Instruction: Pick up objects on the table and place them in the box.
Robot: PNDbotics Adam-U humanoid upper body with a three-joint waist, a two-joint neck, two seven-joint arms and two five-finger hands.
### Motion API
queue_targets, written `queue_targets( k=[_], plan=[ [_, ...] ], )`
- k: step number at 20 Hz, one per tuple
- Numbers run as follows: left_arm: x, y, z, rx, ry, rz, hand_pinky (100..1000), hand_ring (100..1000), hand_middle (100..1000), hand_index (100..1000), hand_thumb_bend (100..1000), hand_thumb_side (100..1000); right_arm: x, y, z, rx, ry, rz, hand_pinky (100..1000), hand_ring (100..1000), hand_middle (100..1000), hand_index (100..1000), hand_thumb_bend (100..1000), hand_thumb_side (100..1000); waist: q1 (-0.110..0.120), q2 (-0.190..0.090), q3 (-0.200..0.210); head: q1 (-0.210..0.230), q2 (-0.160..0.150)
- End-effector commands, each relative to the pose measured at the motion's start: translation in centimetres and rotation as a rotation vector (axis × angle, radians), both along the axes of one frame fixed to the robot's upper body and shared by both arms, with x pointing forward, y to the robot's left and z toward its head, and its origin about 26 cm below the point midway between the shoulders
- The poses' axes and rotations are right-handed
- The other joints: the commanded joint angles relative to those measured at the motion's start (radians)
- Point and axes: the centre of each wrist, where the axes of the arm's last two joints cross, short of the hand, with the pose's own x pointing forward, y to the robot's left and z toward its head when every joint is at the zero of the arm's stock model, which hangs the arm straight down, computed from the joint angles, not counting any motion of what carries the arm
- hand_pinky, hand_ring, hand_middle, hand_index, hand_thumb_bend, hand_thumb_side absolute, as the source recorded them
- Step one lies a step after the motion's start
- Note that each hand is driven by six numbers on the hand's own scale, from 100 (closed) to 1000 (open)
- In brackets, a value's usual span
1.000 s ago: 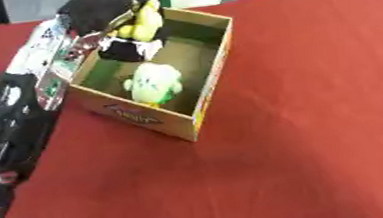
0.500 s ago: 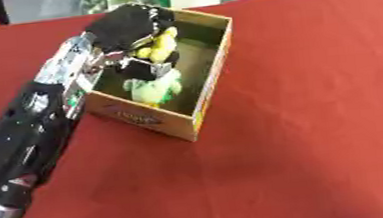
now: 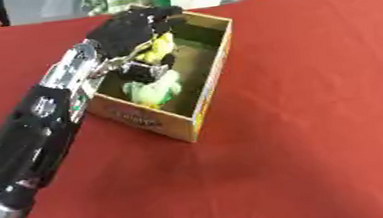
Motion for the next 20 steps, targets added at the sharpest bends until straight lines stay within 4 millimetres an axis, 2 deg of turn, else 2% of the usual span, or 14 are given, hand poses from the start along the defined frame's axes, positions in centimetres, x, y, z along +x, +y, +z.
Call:
queue_targets(
  k=[1,7,13,17,19,20],
  plan=[
    [0.0,0.1,1.2,-0.022,-0.015,0.021,914,1000,1000,1000,348,1000,-0.5,-0.1,0.9,-0.012,-0.028,-0.001,957,940,557,932,363,810,-0.004,-0.022,-0.002,0.002,-0.008],
    [-0.5,0.3,2.2,-0.154,-0.091,-0.033,920,1000,1000,1000,286,1000,-0.5,-0.2,0.8,-0.011,-0.025,-0.005,957,940,557,932,361,807,-0.002,-0.023,0.000,-0.002,-0.007],
    [-1.3,0.8,3.6,-0.339,-0.193,-0.111,852,993,1000,1000,283,973,-0.5,-0.3,0.8,-0.007,-0.023,-0.010,957,940,558,932,357,806,0.000,-0.025,0.005,-0.007,-0.011],
    [-2.3,1.7,5.0,-0.479,-0.263,-0.148,810,958,962,1000,276,946,-0.5,-0.4,0.9,-0.002,-0.024,-0.014,956,940,558,931,355,806,0.001,-0.025,0.011,-0.014,-0.010],
    [-3.2,2.5,5.8,-0.553,-0.285,-0.167,792,943,939,1000,222,929,-0.6,-0.5,0.9,0.002,-0.025,-0.018,956,940,559,931,353,807,0.001,-0.024,0.015,-0.021,-0.010],
    [-3.7,3.2,6.4,-0.577,-0.303,-0.162,777,929,922,1000,150,904,-0.6,-0.5,0.9,0.003,-0.026,-0.020,956,939,559,931,351,807,0.001,-0.023,0.017,-0.025,-0.009]
  ],
)
